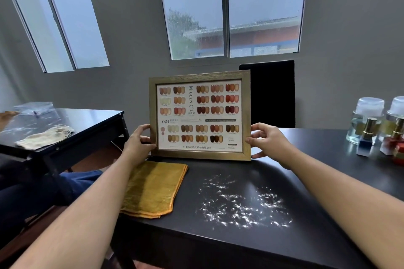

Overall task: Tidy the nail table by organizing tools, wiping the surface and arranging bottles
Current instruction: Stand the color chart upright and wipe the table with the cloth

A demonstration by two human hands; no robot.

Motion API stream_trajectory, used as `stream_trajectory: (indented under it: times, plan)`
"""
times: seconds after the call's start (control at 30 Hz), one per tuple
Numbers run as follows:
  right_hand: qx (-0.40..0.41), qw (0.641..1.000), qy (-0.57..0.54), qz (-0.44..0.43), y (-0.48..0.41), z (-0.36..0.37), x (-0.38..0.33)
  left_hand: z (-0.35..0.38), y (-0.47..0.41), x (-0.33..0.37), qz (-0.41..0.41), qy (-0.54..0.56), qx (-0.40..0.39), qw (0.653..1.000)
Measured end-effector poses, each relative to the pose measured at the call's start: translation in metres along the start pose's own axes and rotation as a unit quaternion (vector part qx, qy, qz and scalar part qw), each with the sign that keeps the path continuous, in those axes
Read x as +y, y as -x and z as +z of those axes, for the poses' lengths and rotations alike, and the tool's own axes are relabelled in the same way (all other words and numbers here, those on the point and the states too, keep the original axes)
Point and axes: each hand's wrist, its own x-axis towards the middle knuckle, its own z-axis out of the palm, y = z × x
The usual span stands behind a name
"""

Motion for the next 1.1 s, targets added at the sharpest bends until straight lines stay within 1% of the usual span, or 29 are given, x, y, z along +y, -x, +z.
stream_trajectory:
  times: [0.2,0.67,1.1]
  plan:
    - [-0.016,0.999,-0.032,0.012,-0.001,0.000,0.005,0.002,0.000,-0.001,-0.003,0.007,0.000,1.000]
    - [0.002,1.000,-0.024,0.010,-0.005,-0.002,0.012,0.004,0.001,0.001,-0.007,0.019,0.006,1.000]
    - [-0.009,0.999,-0.036,0.013,-0.003,-0.001,0.013,0.005,-0.001,0.003,-0.002,0.011,0.000,1.000]
